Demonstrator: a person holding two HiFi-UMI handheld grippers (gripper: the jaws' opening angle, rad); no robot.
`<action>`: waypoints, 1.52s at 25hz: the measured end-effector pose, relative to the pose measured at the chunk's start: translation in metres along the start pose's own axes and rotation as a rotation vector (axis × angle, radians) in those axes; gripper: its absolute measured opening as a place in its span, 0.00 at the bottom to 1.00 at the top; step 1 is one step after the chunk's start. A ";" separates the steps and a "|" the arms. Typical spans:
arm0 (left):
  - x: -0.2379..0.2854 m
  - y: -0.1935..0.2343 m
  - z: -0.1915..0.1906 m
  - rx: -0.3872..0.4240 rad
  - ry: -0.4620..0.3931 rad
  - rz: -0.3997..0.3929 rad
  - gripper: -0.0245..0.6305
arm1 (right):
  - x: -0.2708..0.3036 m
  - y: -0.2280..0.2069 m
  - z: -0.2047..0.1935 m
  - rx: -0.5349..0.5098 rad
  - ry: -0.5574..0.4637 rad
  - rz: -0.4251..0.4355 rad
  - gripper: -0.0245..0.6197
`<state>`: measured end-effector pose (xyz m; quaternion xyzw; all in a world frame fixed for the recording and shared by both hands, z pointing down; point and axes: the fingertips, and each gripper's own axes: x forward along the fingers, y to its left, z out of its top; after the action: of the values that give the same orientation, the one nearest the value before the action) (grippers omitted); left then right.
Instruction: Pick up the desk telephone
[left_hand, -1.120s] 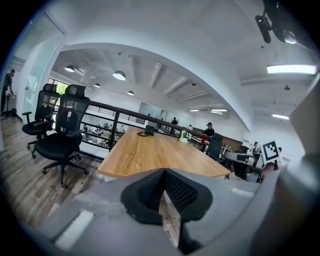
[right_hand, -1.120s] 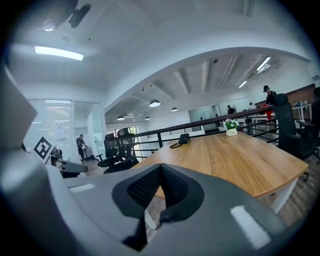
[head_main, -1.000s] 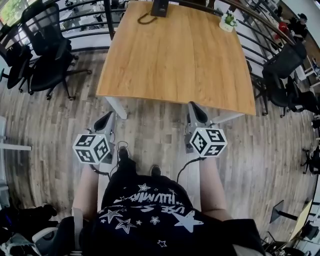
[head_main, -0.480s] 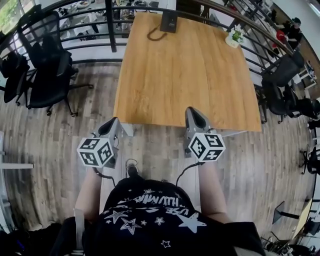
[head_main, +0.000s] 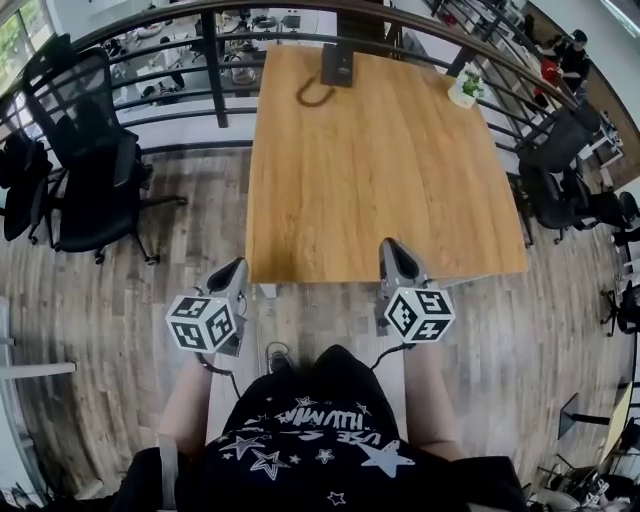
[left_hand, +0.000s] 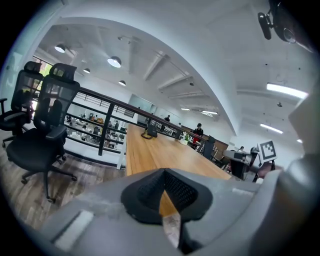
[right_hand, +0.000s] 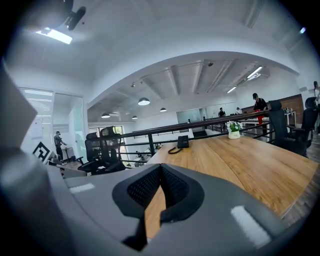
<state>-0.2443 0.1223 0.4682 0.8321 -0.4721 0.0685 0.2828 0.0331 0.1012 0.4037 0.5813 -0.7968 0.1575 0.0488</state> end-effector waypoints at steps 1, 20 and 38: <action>0.003 0.002 0.001 -0.002 0.005 -0.004 0.04 | 0.002 -0.003 -0.001 0.003 0.005 -0.008 0.04; 0.176 0.054 0.140 0.025 -0.004 0.056 0.04 | 0.195 -0.129 0.080 0.095 -0.024 -0.031 0.04; 0.337 0.054 0.236 0.048 -0.010 0.010 0.04 | 0.321 -0.237 0.155 0.085 -0.009 0.018 0.04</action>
<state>-0.1416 -0.2768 0.4229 0.8365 -0.4761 0.0770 0.2601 0.1698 -0.3041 0.3868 0.5765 -0.7947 0.1889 0.0190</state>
